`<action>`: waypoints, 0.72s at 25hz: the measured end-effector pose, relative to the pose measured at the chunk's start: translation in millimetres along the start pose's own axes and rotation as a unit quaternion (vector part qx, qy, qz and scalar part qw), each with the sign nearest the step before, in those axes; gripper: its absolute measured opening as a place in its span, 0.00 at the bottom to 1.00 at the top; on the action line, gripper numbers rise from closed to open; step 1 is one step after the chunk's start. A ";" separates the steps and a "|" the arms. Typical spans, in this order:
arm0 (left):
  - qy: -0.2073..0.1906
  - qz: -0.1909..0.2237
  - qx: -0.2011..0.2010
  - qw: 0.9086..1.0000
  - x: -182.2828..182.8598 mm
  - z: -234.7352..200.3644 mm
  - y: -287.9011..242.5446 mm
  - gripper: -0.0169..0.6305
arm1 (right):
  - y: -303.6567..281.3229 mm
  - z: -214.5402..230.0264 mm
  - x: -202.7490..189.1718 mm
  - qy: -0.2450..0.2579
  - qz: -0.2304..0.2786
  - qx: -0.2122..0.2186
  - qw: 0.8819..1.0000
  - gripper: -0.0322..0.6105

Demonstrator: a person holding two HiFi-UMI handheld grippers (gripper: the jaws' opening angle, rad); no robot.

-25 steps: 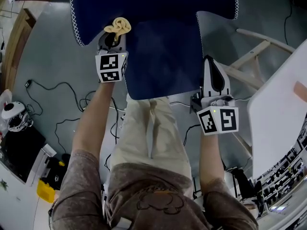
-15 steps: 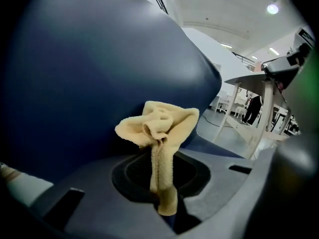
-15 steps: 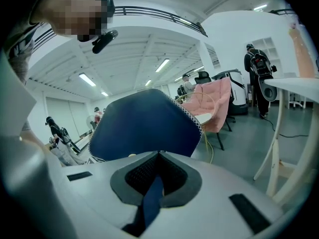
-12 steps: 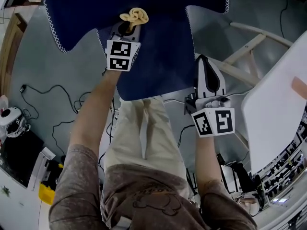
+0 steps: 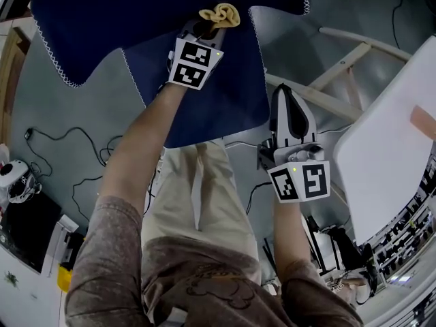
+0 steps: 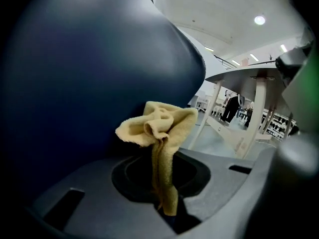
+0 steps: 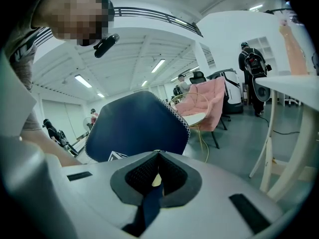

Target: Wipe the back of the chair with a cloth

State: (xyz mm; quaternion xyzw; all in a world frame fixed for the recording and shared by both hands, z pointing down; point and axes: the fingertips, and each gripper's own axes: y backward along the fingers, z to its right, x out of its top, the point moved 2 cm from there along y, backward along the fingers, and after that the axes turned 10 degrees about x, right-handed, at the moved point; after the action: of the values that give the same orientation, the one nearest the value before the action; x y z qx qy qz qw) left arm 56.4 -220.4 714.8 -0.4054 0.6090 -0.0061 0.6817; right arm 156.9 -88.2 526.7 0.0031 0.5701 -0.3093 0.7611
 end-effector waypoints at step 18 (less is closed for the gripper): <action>-0.012 0.006 -0.136 0.991 45.0 99.1 -37.7 0.11 | 19.7 29.0 1.2 -0.013 0.009 -0.028 0.999 0.09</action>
State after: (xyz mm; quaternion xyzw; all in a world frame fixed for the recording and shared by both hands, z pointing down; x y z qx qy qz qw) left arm 169.1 -214.2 691.8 -0.4902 0.5989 0.0856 0.6275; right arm 191.5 -83.1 529.0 -0.0170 0.5682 -0.2867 0.7712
